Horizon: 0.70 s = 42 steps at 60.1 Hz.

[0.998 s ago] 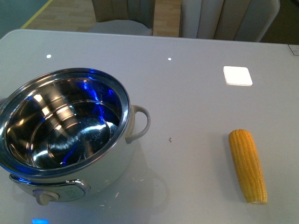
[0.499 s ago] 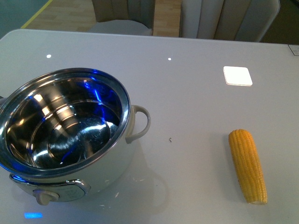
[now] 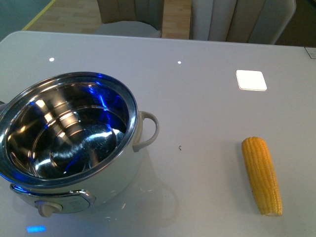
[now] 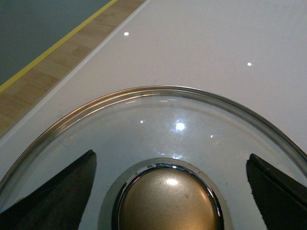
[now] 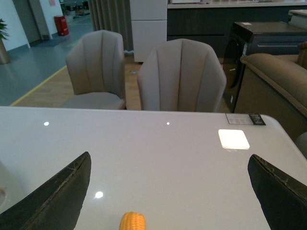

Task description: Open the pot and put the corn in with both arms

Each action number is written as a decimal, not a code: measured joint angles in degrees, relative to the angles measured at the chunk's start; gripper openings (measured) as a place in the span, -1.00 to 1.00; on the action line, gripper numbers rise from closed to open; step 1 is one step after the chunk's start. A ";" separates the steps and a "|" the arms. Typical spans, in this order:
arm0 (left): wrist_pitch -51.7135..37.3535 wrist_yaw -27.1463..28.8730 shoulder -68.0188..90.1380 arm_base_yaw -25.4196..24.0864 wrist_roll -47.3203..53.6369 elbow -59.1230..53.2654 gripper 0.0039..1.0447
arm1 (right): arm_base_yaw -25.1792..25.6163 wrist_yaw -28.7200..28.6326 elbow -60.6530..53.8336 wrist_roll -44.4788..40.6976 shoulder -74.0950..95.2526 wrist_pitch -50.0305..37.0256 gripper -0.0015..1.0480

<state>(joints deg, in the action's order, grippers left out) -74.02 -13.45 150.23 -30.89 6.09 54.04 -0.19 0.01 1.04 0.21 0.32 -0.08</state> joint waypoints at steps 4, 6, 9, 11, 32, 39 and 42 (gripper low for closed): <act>0.26 -0.04 -3.67 0.00 -0.55 -2.21 0.86 | 0.00 0.00 0.00 -0.02 0.00 0.00 0.83; 0.26 -0.04 -5.44 -0.02 -0.83 -3.13 0.86 | 0.00 -0.02 0.00 0.00 0.00 0.00 0.83; 0.24 -0.09 -8.79 -0.09 -1.40 -4.83 0.87 | 0.00 0.00 0.00 -0.02 0.00 0.00 0.83; 0.17 -0.22 -11.04 -0.11 -1.64 -5.97 0.87 | 0.00 0.00 0.00 -0.02 0.00 0.00 0.83; 0.74 -2.67 -42.29 0.42 -10.75 -24.02 0.87 | 0.00 0.00 0.00 -0.02 0.00 0.00 0.83; 2.62 -2.89 -52.43 1.16 -14.67 -30.99 0.87 | 0.00 0.00 0.00 -0.02 0.00 0.00 0.83; 4.61 -2.95 -57.44 1.51 -16.28 -34.03 0.87 | 0.00 0.00 0.00 0.00 0.00 0.00 0.83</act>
<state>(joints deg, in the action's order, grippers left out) -69.41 -16.40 92.79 -29.39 -10.20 20.01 -0.19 0.01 1.04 0.21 0.32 -0.08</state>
